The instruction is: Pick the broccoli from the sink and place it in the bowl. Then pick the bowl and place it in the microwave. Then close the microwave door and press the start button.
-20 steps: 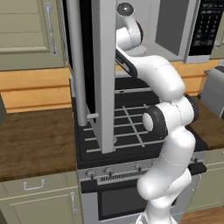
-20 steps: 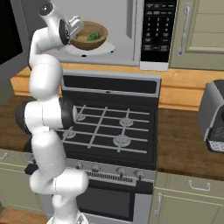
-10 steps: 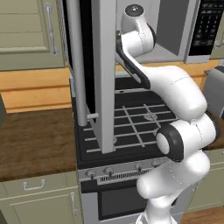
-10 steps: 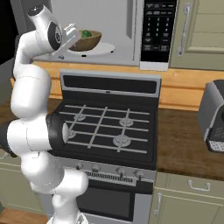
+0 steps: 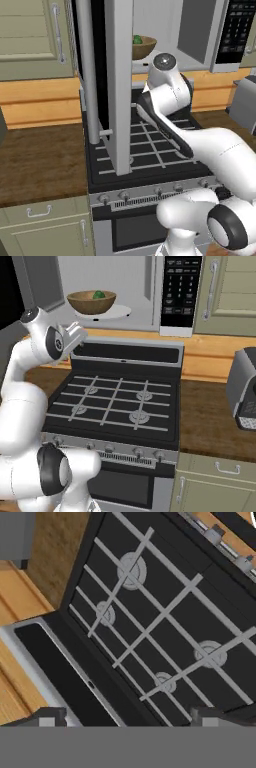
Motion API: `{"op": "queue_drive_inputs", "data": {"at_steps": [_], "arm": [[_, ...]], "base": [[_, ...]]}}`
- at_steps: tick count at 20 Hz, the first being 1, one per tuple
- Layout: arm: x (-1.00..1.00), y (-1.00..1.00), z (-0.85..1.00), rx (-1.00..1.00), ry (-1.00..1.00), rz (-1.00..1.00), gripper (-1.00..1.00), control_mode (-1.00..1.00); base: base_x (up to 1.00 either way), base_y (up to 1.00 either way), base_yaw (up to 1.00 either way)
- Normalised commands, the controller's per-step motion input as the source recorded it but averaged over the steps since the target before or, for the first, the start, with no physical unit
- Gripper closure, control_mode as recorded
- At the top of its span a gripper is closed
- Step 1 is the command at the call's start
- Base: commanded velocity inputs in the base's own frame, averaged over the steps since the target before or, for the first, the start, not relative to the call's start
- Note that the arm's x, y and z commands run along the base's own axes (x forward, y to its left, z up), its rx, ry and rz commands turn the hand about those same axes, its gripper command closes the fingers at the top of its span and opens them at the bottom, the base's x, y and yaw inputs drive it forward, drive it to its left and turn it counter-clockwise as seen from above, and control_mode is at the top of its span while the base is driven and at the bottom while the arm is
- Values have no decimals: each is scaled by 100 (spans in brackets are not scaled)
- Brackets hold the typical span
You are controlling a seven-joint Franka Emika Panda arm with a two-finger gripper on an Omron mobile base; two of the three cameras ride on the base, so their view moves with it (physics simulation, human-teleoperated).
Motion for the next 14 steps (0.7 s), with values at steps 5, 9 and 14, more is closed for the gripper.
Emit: {"op": "queue_drive_inputs", "data": {"at_steps": [5, 9, 14], "arm": [[-100, 58, -100, -23, 0, 27, -100, -100], [-100, 37, -79, -16, -1, 27, -100, -100], [-100, 29, -21, -10, -5, 23, -100, -100]], "base": [[0, 0, 0], [0, 0, 0], [0, 0, 0]]}}
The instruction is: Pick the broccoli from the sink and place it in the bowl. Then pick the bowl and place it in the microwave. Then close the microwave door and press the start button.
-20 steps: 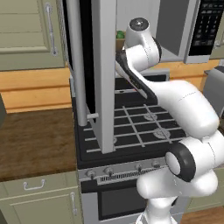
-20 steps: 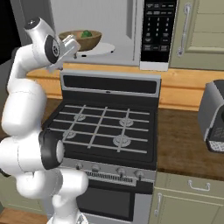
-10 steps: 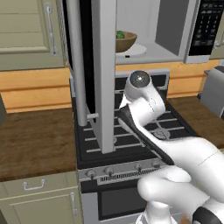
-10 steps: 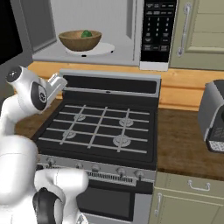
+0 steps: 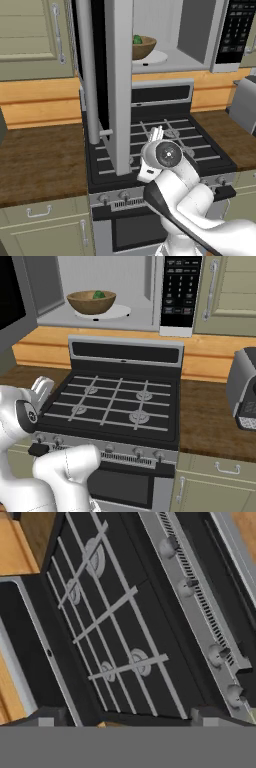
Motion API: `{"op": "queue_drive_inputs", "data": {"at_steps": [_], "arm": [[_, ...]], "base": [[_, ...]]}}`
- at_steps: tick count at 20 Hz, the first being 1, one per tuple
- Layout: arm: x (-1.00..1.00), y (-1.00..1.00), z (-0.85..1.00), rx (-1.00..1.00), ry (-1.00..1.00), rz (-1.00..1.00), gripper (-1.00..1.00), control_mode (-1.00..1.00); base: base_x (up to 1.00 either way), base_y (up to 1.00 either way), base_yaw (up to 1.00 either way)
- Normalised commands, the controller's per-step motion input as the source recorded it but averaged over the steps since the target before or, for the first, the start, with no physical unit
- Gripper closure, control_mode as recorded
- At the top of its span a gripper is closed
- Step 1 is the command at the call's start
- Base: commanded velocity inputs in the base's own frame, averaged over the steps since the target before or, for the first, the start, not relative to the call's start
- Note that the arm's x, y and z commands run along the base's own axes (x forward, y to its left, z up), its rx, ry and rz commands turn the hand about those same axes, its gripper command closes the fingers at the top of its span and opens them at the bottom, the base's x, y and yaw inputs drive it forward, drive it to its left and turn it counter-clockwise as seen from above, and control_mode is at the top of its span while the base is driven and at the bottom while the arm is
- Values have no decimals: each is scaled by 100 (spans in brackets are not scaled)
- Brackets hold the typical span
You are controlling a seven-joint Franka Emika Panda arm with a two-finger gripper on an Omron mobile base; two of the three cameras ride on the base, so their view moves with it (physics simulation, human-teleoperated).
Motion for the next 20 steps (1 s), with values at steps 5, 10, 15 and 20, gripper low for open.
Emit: {"op": "queue_drive_inputs", "data": {"at_steps": [5, 10, 15, 20], "arm": [[-100, 72, -17, -14, -8, 20, -100, -100], [-96, 100, -2, -20, -16, 3, -100, -100], [-50, 100, 34, -20, -17, -4, -100, -100], [0, 98, 99, -20, -13, -23, -100, -100]], "base": [[0, 0, 0], [0, 0, 0], [0, 0, 0], [0, 0, 0]]}}
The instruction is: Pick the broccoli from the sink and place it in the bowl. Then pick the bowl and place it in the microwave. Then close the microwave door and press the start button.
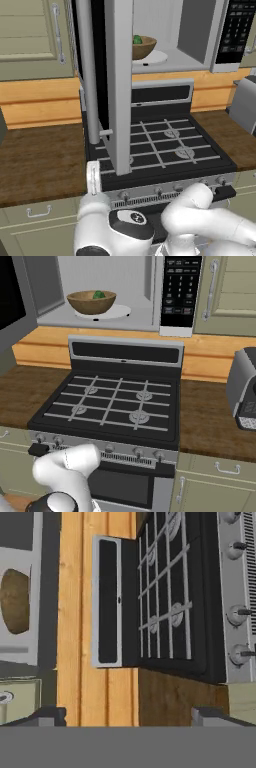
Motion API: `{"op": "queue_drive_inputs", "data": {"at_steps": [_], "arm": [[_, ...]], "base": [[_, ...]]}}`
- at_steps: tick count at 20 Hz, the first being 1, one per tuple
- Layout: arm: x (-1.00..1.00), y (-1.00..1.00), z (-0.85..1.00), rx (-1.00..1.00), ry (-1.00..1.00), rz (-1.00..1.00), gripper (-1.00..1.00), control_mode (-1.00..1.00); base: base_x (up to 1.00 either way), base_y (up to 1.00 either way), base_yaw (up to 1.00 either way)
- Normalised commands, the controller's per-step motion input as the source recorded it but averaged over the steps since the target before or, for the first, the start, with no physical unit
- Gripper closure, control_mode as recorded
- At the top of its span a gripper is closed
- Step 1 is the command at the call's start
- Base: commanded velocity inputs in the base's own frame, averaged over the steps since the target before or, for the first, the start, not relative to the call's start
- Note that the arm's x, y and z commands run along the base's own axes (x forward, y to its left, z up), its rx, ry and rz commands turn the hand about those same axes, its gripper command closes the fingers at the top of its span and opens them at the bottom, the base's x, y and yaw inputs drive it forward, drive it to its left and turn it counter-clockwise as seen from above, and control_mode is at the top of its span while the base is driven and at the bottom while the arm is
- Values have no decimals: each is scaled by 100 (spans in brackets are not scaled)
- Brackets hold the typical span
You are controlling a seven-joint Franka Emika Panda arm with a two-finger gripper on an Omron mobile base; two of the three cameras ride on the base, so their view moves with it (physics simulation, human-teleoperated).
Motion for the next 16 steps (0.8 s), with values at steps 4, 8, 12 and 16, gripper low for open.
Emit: {"op": "queue_drive_inputs", "data": {"at_steps": [4, 8, 12, 16], "arm": [[0, 63, 98, -11, -10, -24, -100, -100], [-2, -8, 97, -2, -8, -27, -100, -100], [0, -66, 54, 0, -7, -22, -100, -100], [0, -100, 35, 1, -8, -20, -100, -100]], "base": [[0, 0, 0], [0, 0, 0], [0, 0, 0], [0, 0, 0]]}}
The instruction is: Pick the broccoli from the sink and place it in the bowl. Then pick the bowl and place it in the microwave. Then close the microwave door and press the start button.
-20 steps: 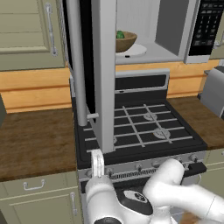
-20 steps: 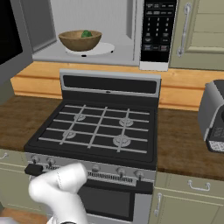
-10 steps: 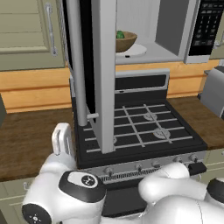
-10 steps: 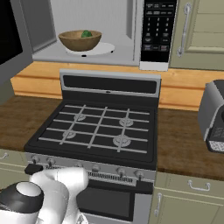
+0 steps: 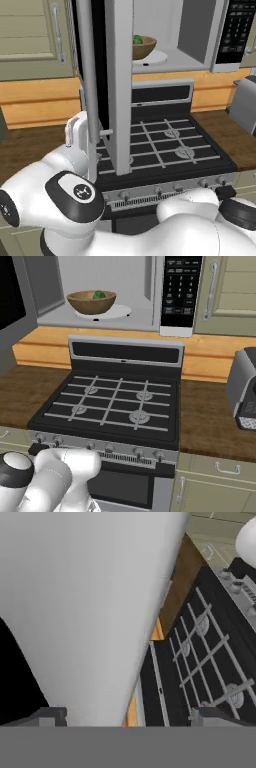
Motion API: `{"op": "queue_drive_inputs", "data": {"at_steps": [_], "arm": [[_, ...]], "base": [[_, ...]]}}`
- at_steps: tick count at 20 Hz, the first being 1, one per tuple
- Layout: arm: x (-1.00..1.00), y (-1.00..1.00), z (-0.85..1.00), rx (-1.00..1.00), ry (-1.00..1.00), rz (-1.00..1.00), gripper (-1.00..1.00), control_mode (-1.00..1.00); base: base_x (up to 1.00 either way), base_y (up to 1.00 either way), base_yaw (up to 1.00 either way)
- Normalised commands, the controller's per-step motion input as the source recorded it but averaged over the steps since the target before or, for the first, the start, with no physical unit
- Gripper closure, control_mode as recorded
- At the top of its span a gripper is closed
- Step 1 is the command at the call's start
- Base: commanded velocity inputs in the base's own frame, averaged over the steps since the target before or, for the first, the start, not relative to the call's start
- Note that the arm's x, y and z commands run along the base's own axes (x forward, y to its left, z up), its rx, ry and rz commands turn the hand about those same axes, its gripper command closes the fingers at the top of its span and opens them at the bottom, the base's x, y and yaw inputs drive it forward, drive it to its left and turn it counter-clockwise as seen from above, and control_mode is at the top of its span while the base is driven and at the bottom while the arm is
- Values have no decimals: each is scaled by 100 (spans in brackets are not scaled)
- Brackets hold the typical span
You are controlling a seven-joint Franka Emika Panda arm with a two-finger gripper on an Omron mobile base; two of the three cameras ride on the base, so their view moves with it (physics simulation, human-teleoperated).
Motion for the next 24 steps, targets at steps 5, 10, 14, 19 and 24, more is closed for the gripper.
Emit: {"op": "queue_drive_inputs", "data": {"at_steps": [5, 10, 14, 19, 24], "arm": [[0, -100, 26, 5, -2, -17, -100, -100], [11, -100, 26, 5, 0, -18, -100, -100], [77, -100, 31, 2, 0, -21, -100, -100], [100, -100, 40, 0, 6, -22, -100, -100], [100, -94, 26, 0, 8, -15, -100, -100]], "base": [[0, 0, 0], [0, 0, 0], [0, 0, 0], [0, 0, 0], [0, 0, 0]]}}
